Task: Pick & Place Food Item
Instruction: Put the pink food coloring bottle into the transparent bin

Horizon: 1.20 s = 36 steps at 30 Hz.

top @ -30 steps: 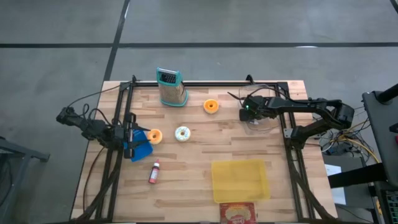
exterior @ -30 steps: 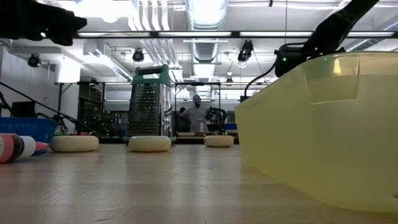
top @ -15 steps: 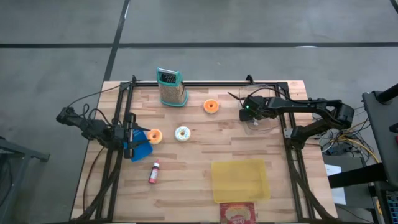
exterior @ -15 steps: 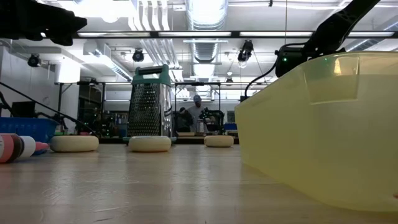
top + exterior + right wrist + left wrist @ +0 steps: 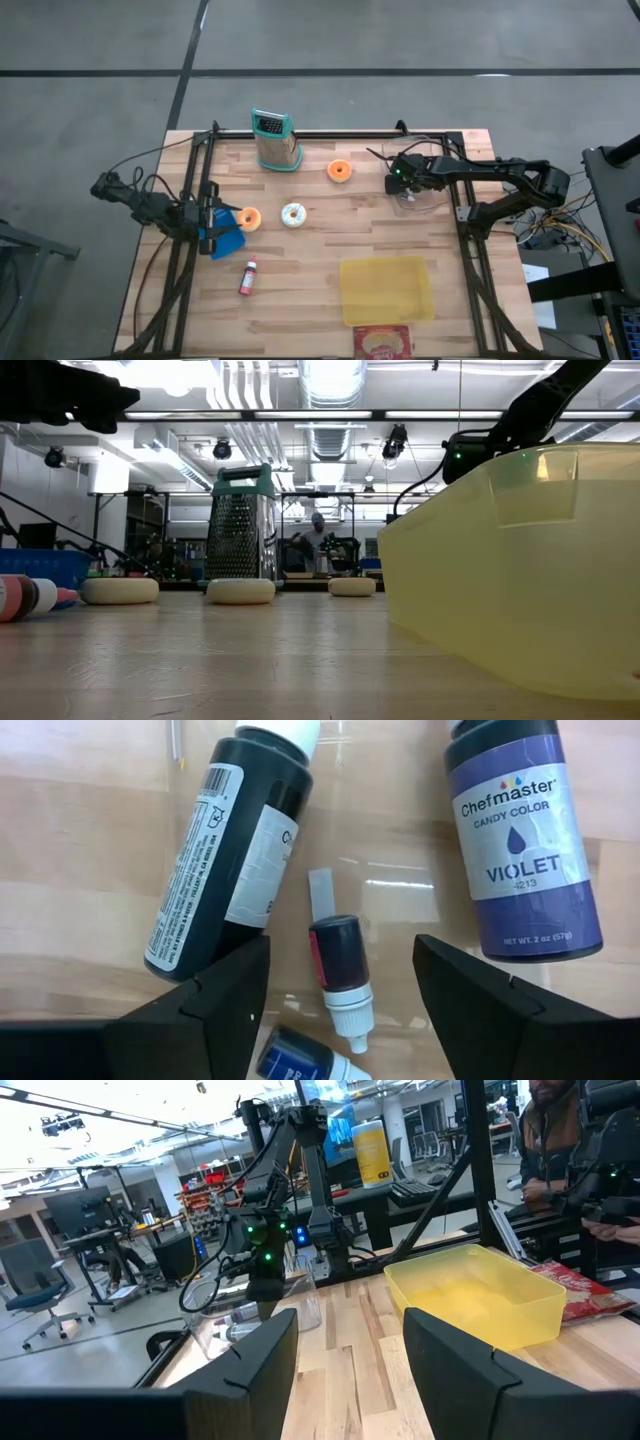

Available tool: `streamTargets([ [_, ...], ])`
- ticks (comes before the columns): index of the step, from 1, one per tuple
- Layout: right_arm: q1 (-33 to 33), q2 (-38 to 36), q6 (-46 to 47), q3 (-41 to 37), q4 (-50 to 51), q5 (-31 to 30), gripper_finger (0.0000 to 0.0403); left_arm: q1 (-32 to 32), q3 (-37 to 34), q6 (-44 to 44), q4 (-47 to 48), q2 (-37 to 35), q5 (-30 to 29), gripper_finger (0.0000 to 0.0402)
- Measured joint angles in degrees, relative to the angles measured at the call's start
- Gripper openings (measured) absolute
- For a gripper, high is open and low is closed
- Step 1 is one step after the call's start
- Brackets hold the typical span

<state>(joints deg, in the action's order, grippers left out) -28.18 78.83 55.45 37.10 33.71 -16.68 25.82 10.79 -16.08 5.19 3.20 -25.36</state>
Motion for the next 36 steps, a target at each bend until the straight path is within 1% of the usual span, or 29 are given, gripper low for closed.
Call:
streamTargets([
  [8, 0.0, 0.0, -0.1, 0.0, -0.1, 0.1, 0.0237, 0.0, 0.0, 0.0, 0.0, 0.0, 0.0, 0.0188],
  [18, 0.0, 0.0, 0.0, 0.0, -0.1, 0.1, 0.0245, 0.0, 0.0, 0.0, 0.0, 0.0, 0.0, 0.0188],
  [27, 0.0, 0.0, 0.0, 0.0, -0.1, 0.2, 0.0235, 0.0, 0.0, 0.0, 0.0, 0.0, 0.0, 0.0188],
  [33, 0.0, 0.0, 0.0, 0.3, -1.6, -1.1, 0.0240, 0.0, 0.0, 0.0, 0.0, 0.0, 0.0, 0.0188],
  [36, 0.0, 0.0, 0.0, 0.9, -0.9, -0.7, 0.0243, 0.0, 0.0, 0.0, 0.0, 0.0, 0.0, 0.0188],
])
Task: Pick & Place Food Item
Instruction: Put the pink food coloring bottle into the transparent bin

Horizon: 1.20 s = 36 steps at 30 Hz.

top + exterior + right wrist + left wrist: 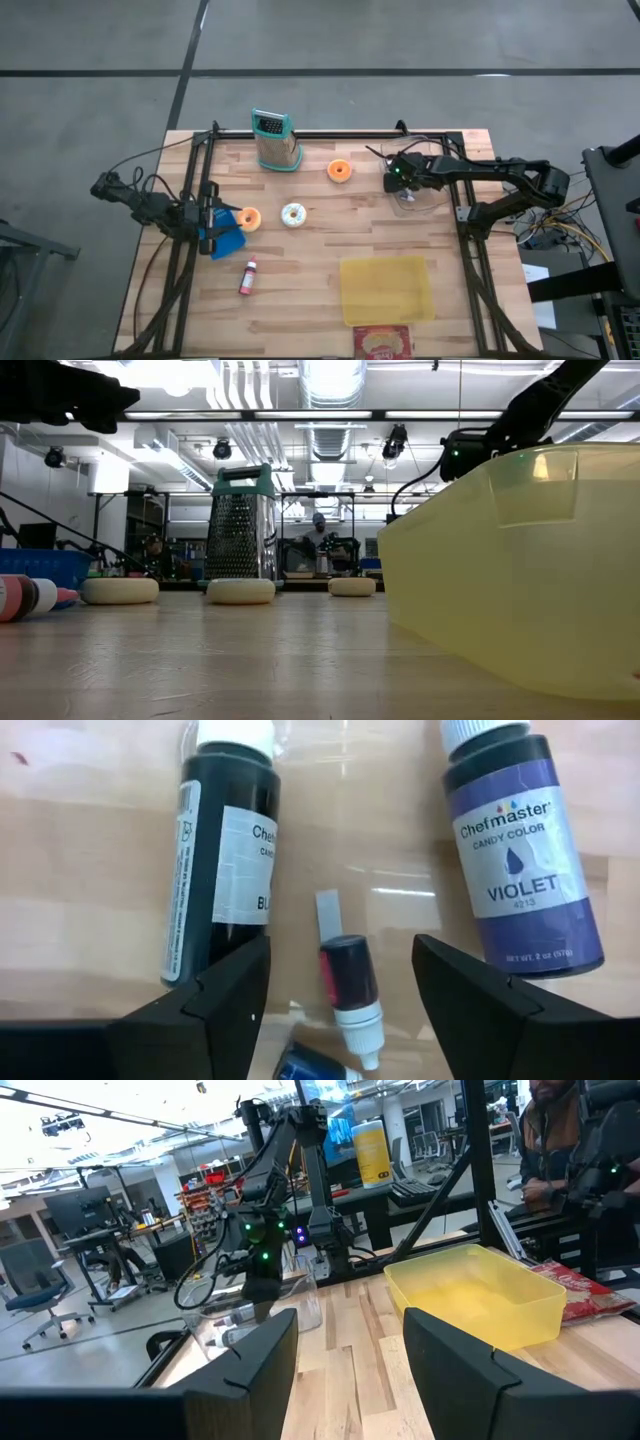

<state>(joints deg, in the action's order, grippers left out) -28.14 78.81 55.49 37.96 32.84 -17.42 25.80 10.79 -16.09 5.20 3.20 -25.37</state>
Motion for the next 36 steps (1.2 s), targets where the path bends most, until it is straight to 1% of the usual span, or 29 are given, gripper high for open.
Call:
streamTargets([
  [5, 0.0, -2.2, -0.7, 3.6, 0.4, 3.2, 0.0243, 0.0, 0.0, 0.0, 0.0, 0.0, 0.0, 0.0188],
  [11, 0.0, -6.8, -7.0, 10.9, 0.2, 7.0, 0.0238, 0.0, 0.0, 0.0, 0.0, 0.0, 0.0, 0.0188],
  [16, 1.5, -9.9, -12.1, 18.3, 0.2, 7.1, 0.0240, 0.0, 0.0, 0.0, 0.0, 0.0, 0.0, 0.0188],
  [21, 6.0, -10.1, -18.8, 23.7, -2.2, 7.0, 0.0246, 0.0, 0.0, 0.0, 0.0, 0.0, 0.0, 0.0188],
  [25, 10.9, -9.1, -24.5, 24.7, -7.9, 6.9, 0.0246, 0.0, 0.0, 0.0, 0.0, 0.0, 0.0, 0.0188],
  [28, 14.8, -8.5, -28.0, 23.8, -14.3, 6.9, 0.0243, 0.0, 0.0, 0.0, 0.0, 0.0, 0.0, 0.0188],
  [33, 20.2, -6.6, -35.2, 22.5, -20.0, 6.9, 0.0245, 0.0, 0.0, 0.0, 0.0, 0.0, 0.0, 0.0188],
  [36, 22.6, -4.6, -40.2, 21.5, -25.6, 6.9, 0.0248, 0.0, 0.0, 0.0, 0.0, 0.0, 0.0, 0.0188],
])
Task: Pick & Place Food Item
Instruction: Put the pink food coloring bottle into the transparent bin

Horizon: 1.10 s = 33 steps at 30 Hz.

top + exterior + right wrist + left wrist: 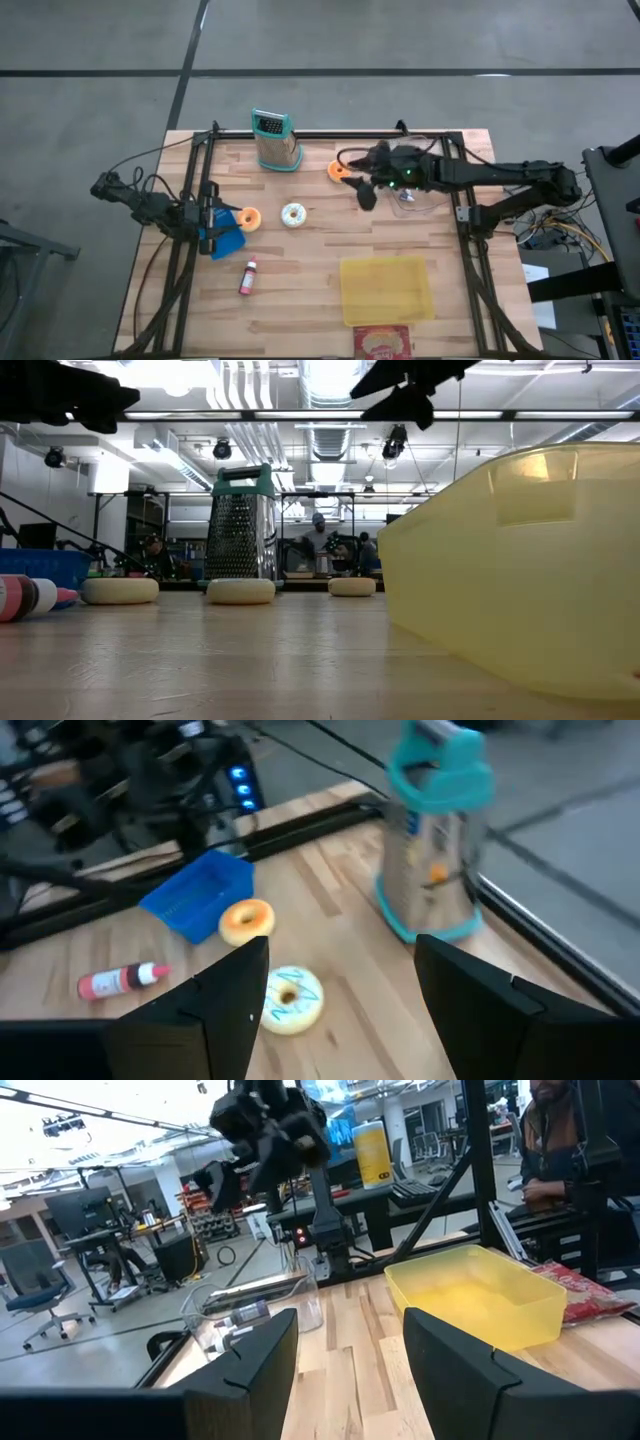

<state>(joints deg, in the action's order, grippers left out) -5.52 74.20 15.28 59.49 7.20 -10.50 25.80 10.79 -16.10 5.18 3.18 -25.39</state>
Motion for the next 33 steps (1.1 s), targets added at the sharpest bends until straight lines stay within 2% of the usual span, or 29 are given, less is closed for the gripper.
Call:
streamTargets([
  [7, 2.9, 9.9, -4.9, -2.8, -16.2, 0.0, 0.0251, 0.0, 0.0, 0.0, 0.0, 0.0, 0.0, 0.0188],
  [13, 4.1, 23.1, -3.9, -2.8, -32.0, 0.1, 0.0247, 0.0, 0.0, 0.0, 0.1, 0.0, 0.0, 0.0188],
  [16, 5.5, 29.1, -8.0, -2.1, -37.5, 0.4, 0.0248, 0.0, 0.0, 0.0, 0.0, 0.0, 0.0, 0.0188],
  [21, 6.8, 33.6, -13.5, 0.6, -37.4, 0.5, 0.0252, 0.0, 0.0, 0.0, 0.0, 0.0, 0.0, 0.0188],
  [28, 7.3, 31.6, -15.7, 1.0, -36.8, 0.5, 0.0245, 0.0, 0.0, 0.0, 0.0, 0.0, 0.1, 0.0188],
  [33, 7.3, 27.8, -19.6, 0.9, -26.3, 0.3, 0.0242, 0.0, 0.0, 0.0, 0.0, 0.0, 0.1, 0.0188],
])
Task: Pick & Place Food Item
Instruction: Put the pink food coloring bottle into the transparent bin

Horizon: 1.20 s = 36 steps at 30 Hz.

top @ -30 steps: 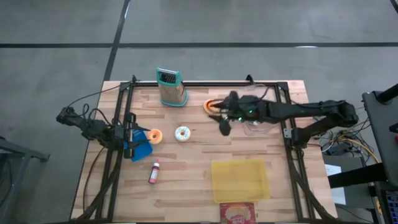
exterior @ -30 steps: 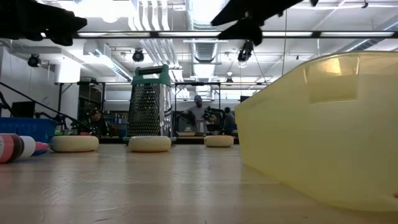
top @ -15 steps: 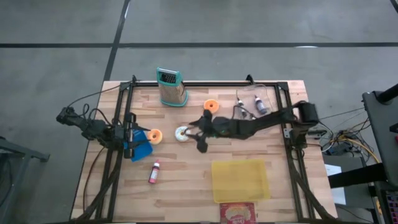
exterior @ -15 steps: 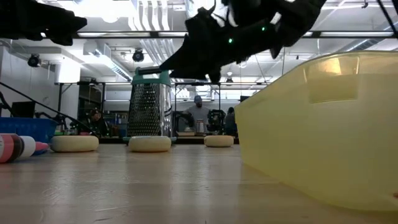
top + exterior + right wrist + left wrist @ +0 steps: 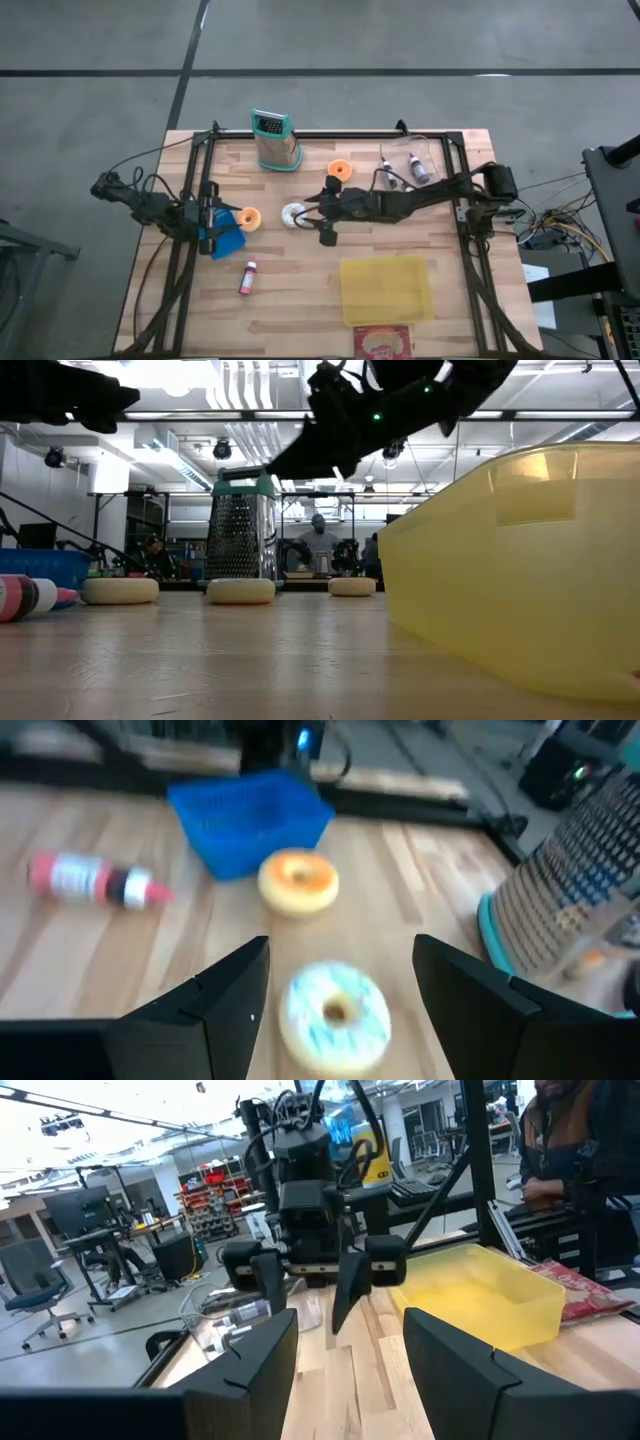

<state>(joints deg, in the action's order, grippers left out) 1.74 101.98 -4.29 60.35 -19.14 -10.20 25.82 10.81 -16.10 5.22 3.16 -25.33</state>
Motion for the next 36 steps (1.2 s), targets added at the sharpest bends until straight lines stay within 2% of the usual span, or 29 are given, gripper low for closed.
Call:
streamTargets([
  [3, 0.0, -2.8, 0.4, -0.3, 3.5, -0.1, 0.0245, 0.0, 0.0, 0.0, 0.0, 0.0, 0.0, 0.0188],
  [8, 0.2, -6.8, -0.3, -1.9, 3.4, -0.2, 0.0251, 0.0, 0.0, 0.0, 0.0, 0.0, 0.0, 0.0188],
  [10, 0.3, -8.4, -0.4, -3.5, 0.5, 0.2, 0.0251, 0.0, 0.0, 0.0, 0.0, 0.0, 0.0, 0.0188],
  [14, 0.4, -12.9, -5.2, -10.4, -10.6, 5.8, 0.0247, 0.0, 0.0, 0.0, 0.0, 0.0, 0.0, 0.0188],
  [18, 0.2, -20.0, -5.6, -19.1, -16.6, 4.3, 0.0242, 0.0, 0.0, 0.0, 0.0, 0.0, -0.1, 0.0188],
  [21, 0.0, -26.8, -3.6, -24.5, -17.4, 2.2, 0.0243, 0.0, 0.0, 0.0, 0.0, 0.0, 0.0, 0.0188],
  [29, 0.1, -43.1, -1.2, -34.0, -17.3, 2.5, 0.0252, 0.0, 0.0, 0.0, 0.0, 0.1, 0.0, 0.0188],
  [32, 0.2, -46.1, 0.7, -36.1, -17.3, 3.0, 0.0250, 0.0, 0.0, 0.0, 0.0, 0.1, 0.0, 0.0188],
  [36, 0.1, -46.0, -0.5, -37.7, -17.1, 3.1, 0.0245, 0.0, 0.0, 0.0, 0.0, 0.1, 0.0, 0.0188],
])
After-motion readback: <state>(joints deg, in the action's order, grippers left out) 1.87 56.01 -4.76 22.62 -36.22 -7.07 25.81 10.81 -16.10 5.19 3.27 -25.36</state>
